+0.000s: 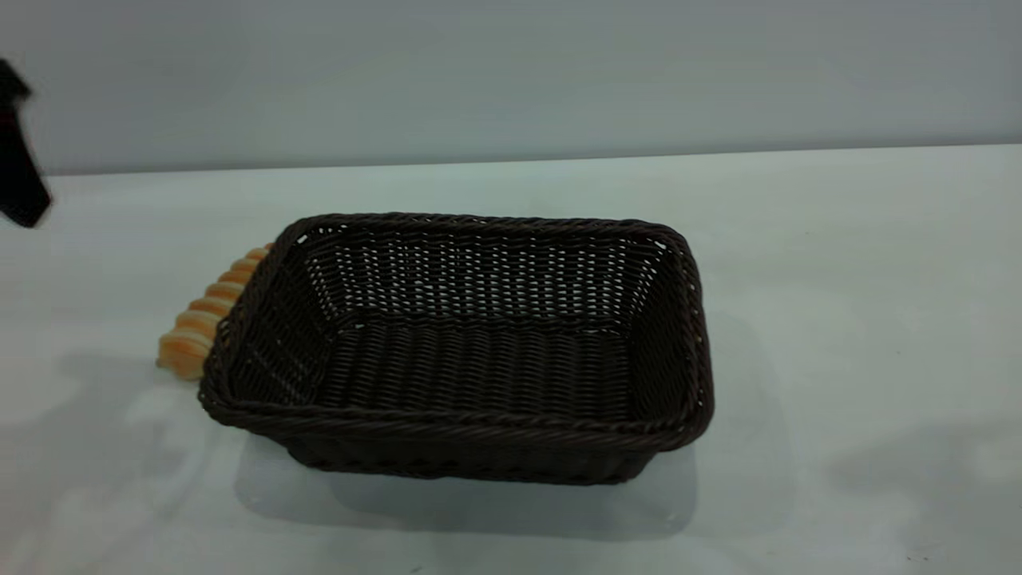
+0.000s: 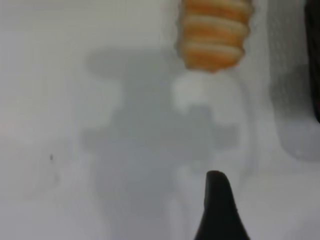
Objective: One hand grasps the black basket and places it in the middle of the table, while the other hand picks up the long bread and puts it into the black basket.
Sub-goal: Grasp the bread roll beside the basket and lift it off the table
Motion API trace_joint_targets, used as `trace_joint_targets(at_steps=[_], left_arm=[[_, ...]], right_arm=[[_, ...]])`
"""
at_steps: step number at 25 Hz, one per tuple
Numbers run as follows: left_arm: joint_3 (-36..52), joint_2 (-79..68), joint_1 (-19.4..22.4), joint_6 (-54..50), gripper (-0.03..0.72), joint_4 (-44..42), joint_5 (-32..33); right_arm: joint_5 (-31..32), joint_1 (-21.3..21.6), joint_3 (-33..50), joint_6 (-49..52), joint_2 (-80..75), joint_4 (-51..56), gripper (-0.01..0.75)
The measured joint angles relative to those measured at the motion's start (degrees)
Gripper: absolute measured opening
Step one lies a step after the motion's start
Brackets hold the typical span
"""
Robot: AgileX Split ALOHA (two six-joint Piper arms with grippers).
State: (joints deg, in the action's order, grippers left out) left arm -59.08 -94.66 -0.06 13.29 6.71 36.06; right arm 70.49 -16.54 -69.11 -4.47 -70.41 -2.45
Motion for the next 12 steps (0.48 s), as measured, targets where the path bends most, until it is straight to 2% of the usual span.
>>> trace_joint_targets(at_steps=[6,12], left_arm=[[-9.36,-13.39,0.00,10.61,0.524,3.33,-3.52],[-15.35,-23.86,0.00,27.27,0.524,15.16,-4.86]], right_arm=[[0.00,0.00,0.27,0.00,1.91,0.04,0.511],[0.00,0.00,0.27,0.00,1.99,0.04,0.511]])
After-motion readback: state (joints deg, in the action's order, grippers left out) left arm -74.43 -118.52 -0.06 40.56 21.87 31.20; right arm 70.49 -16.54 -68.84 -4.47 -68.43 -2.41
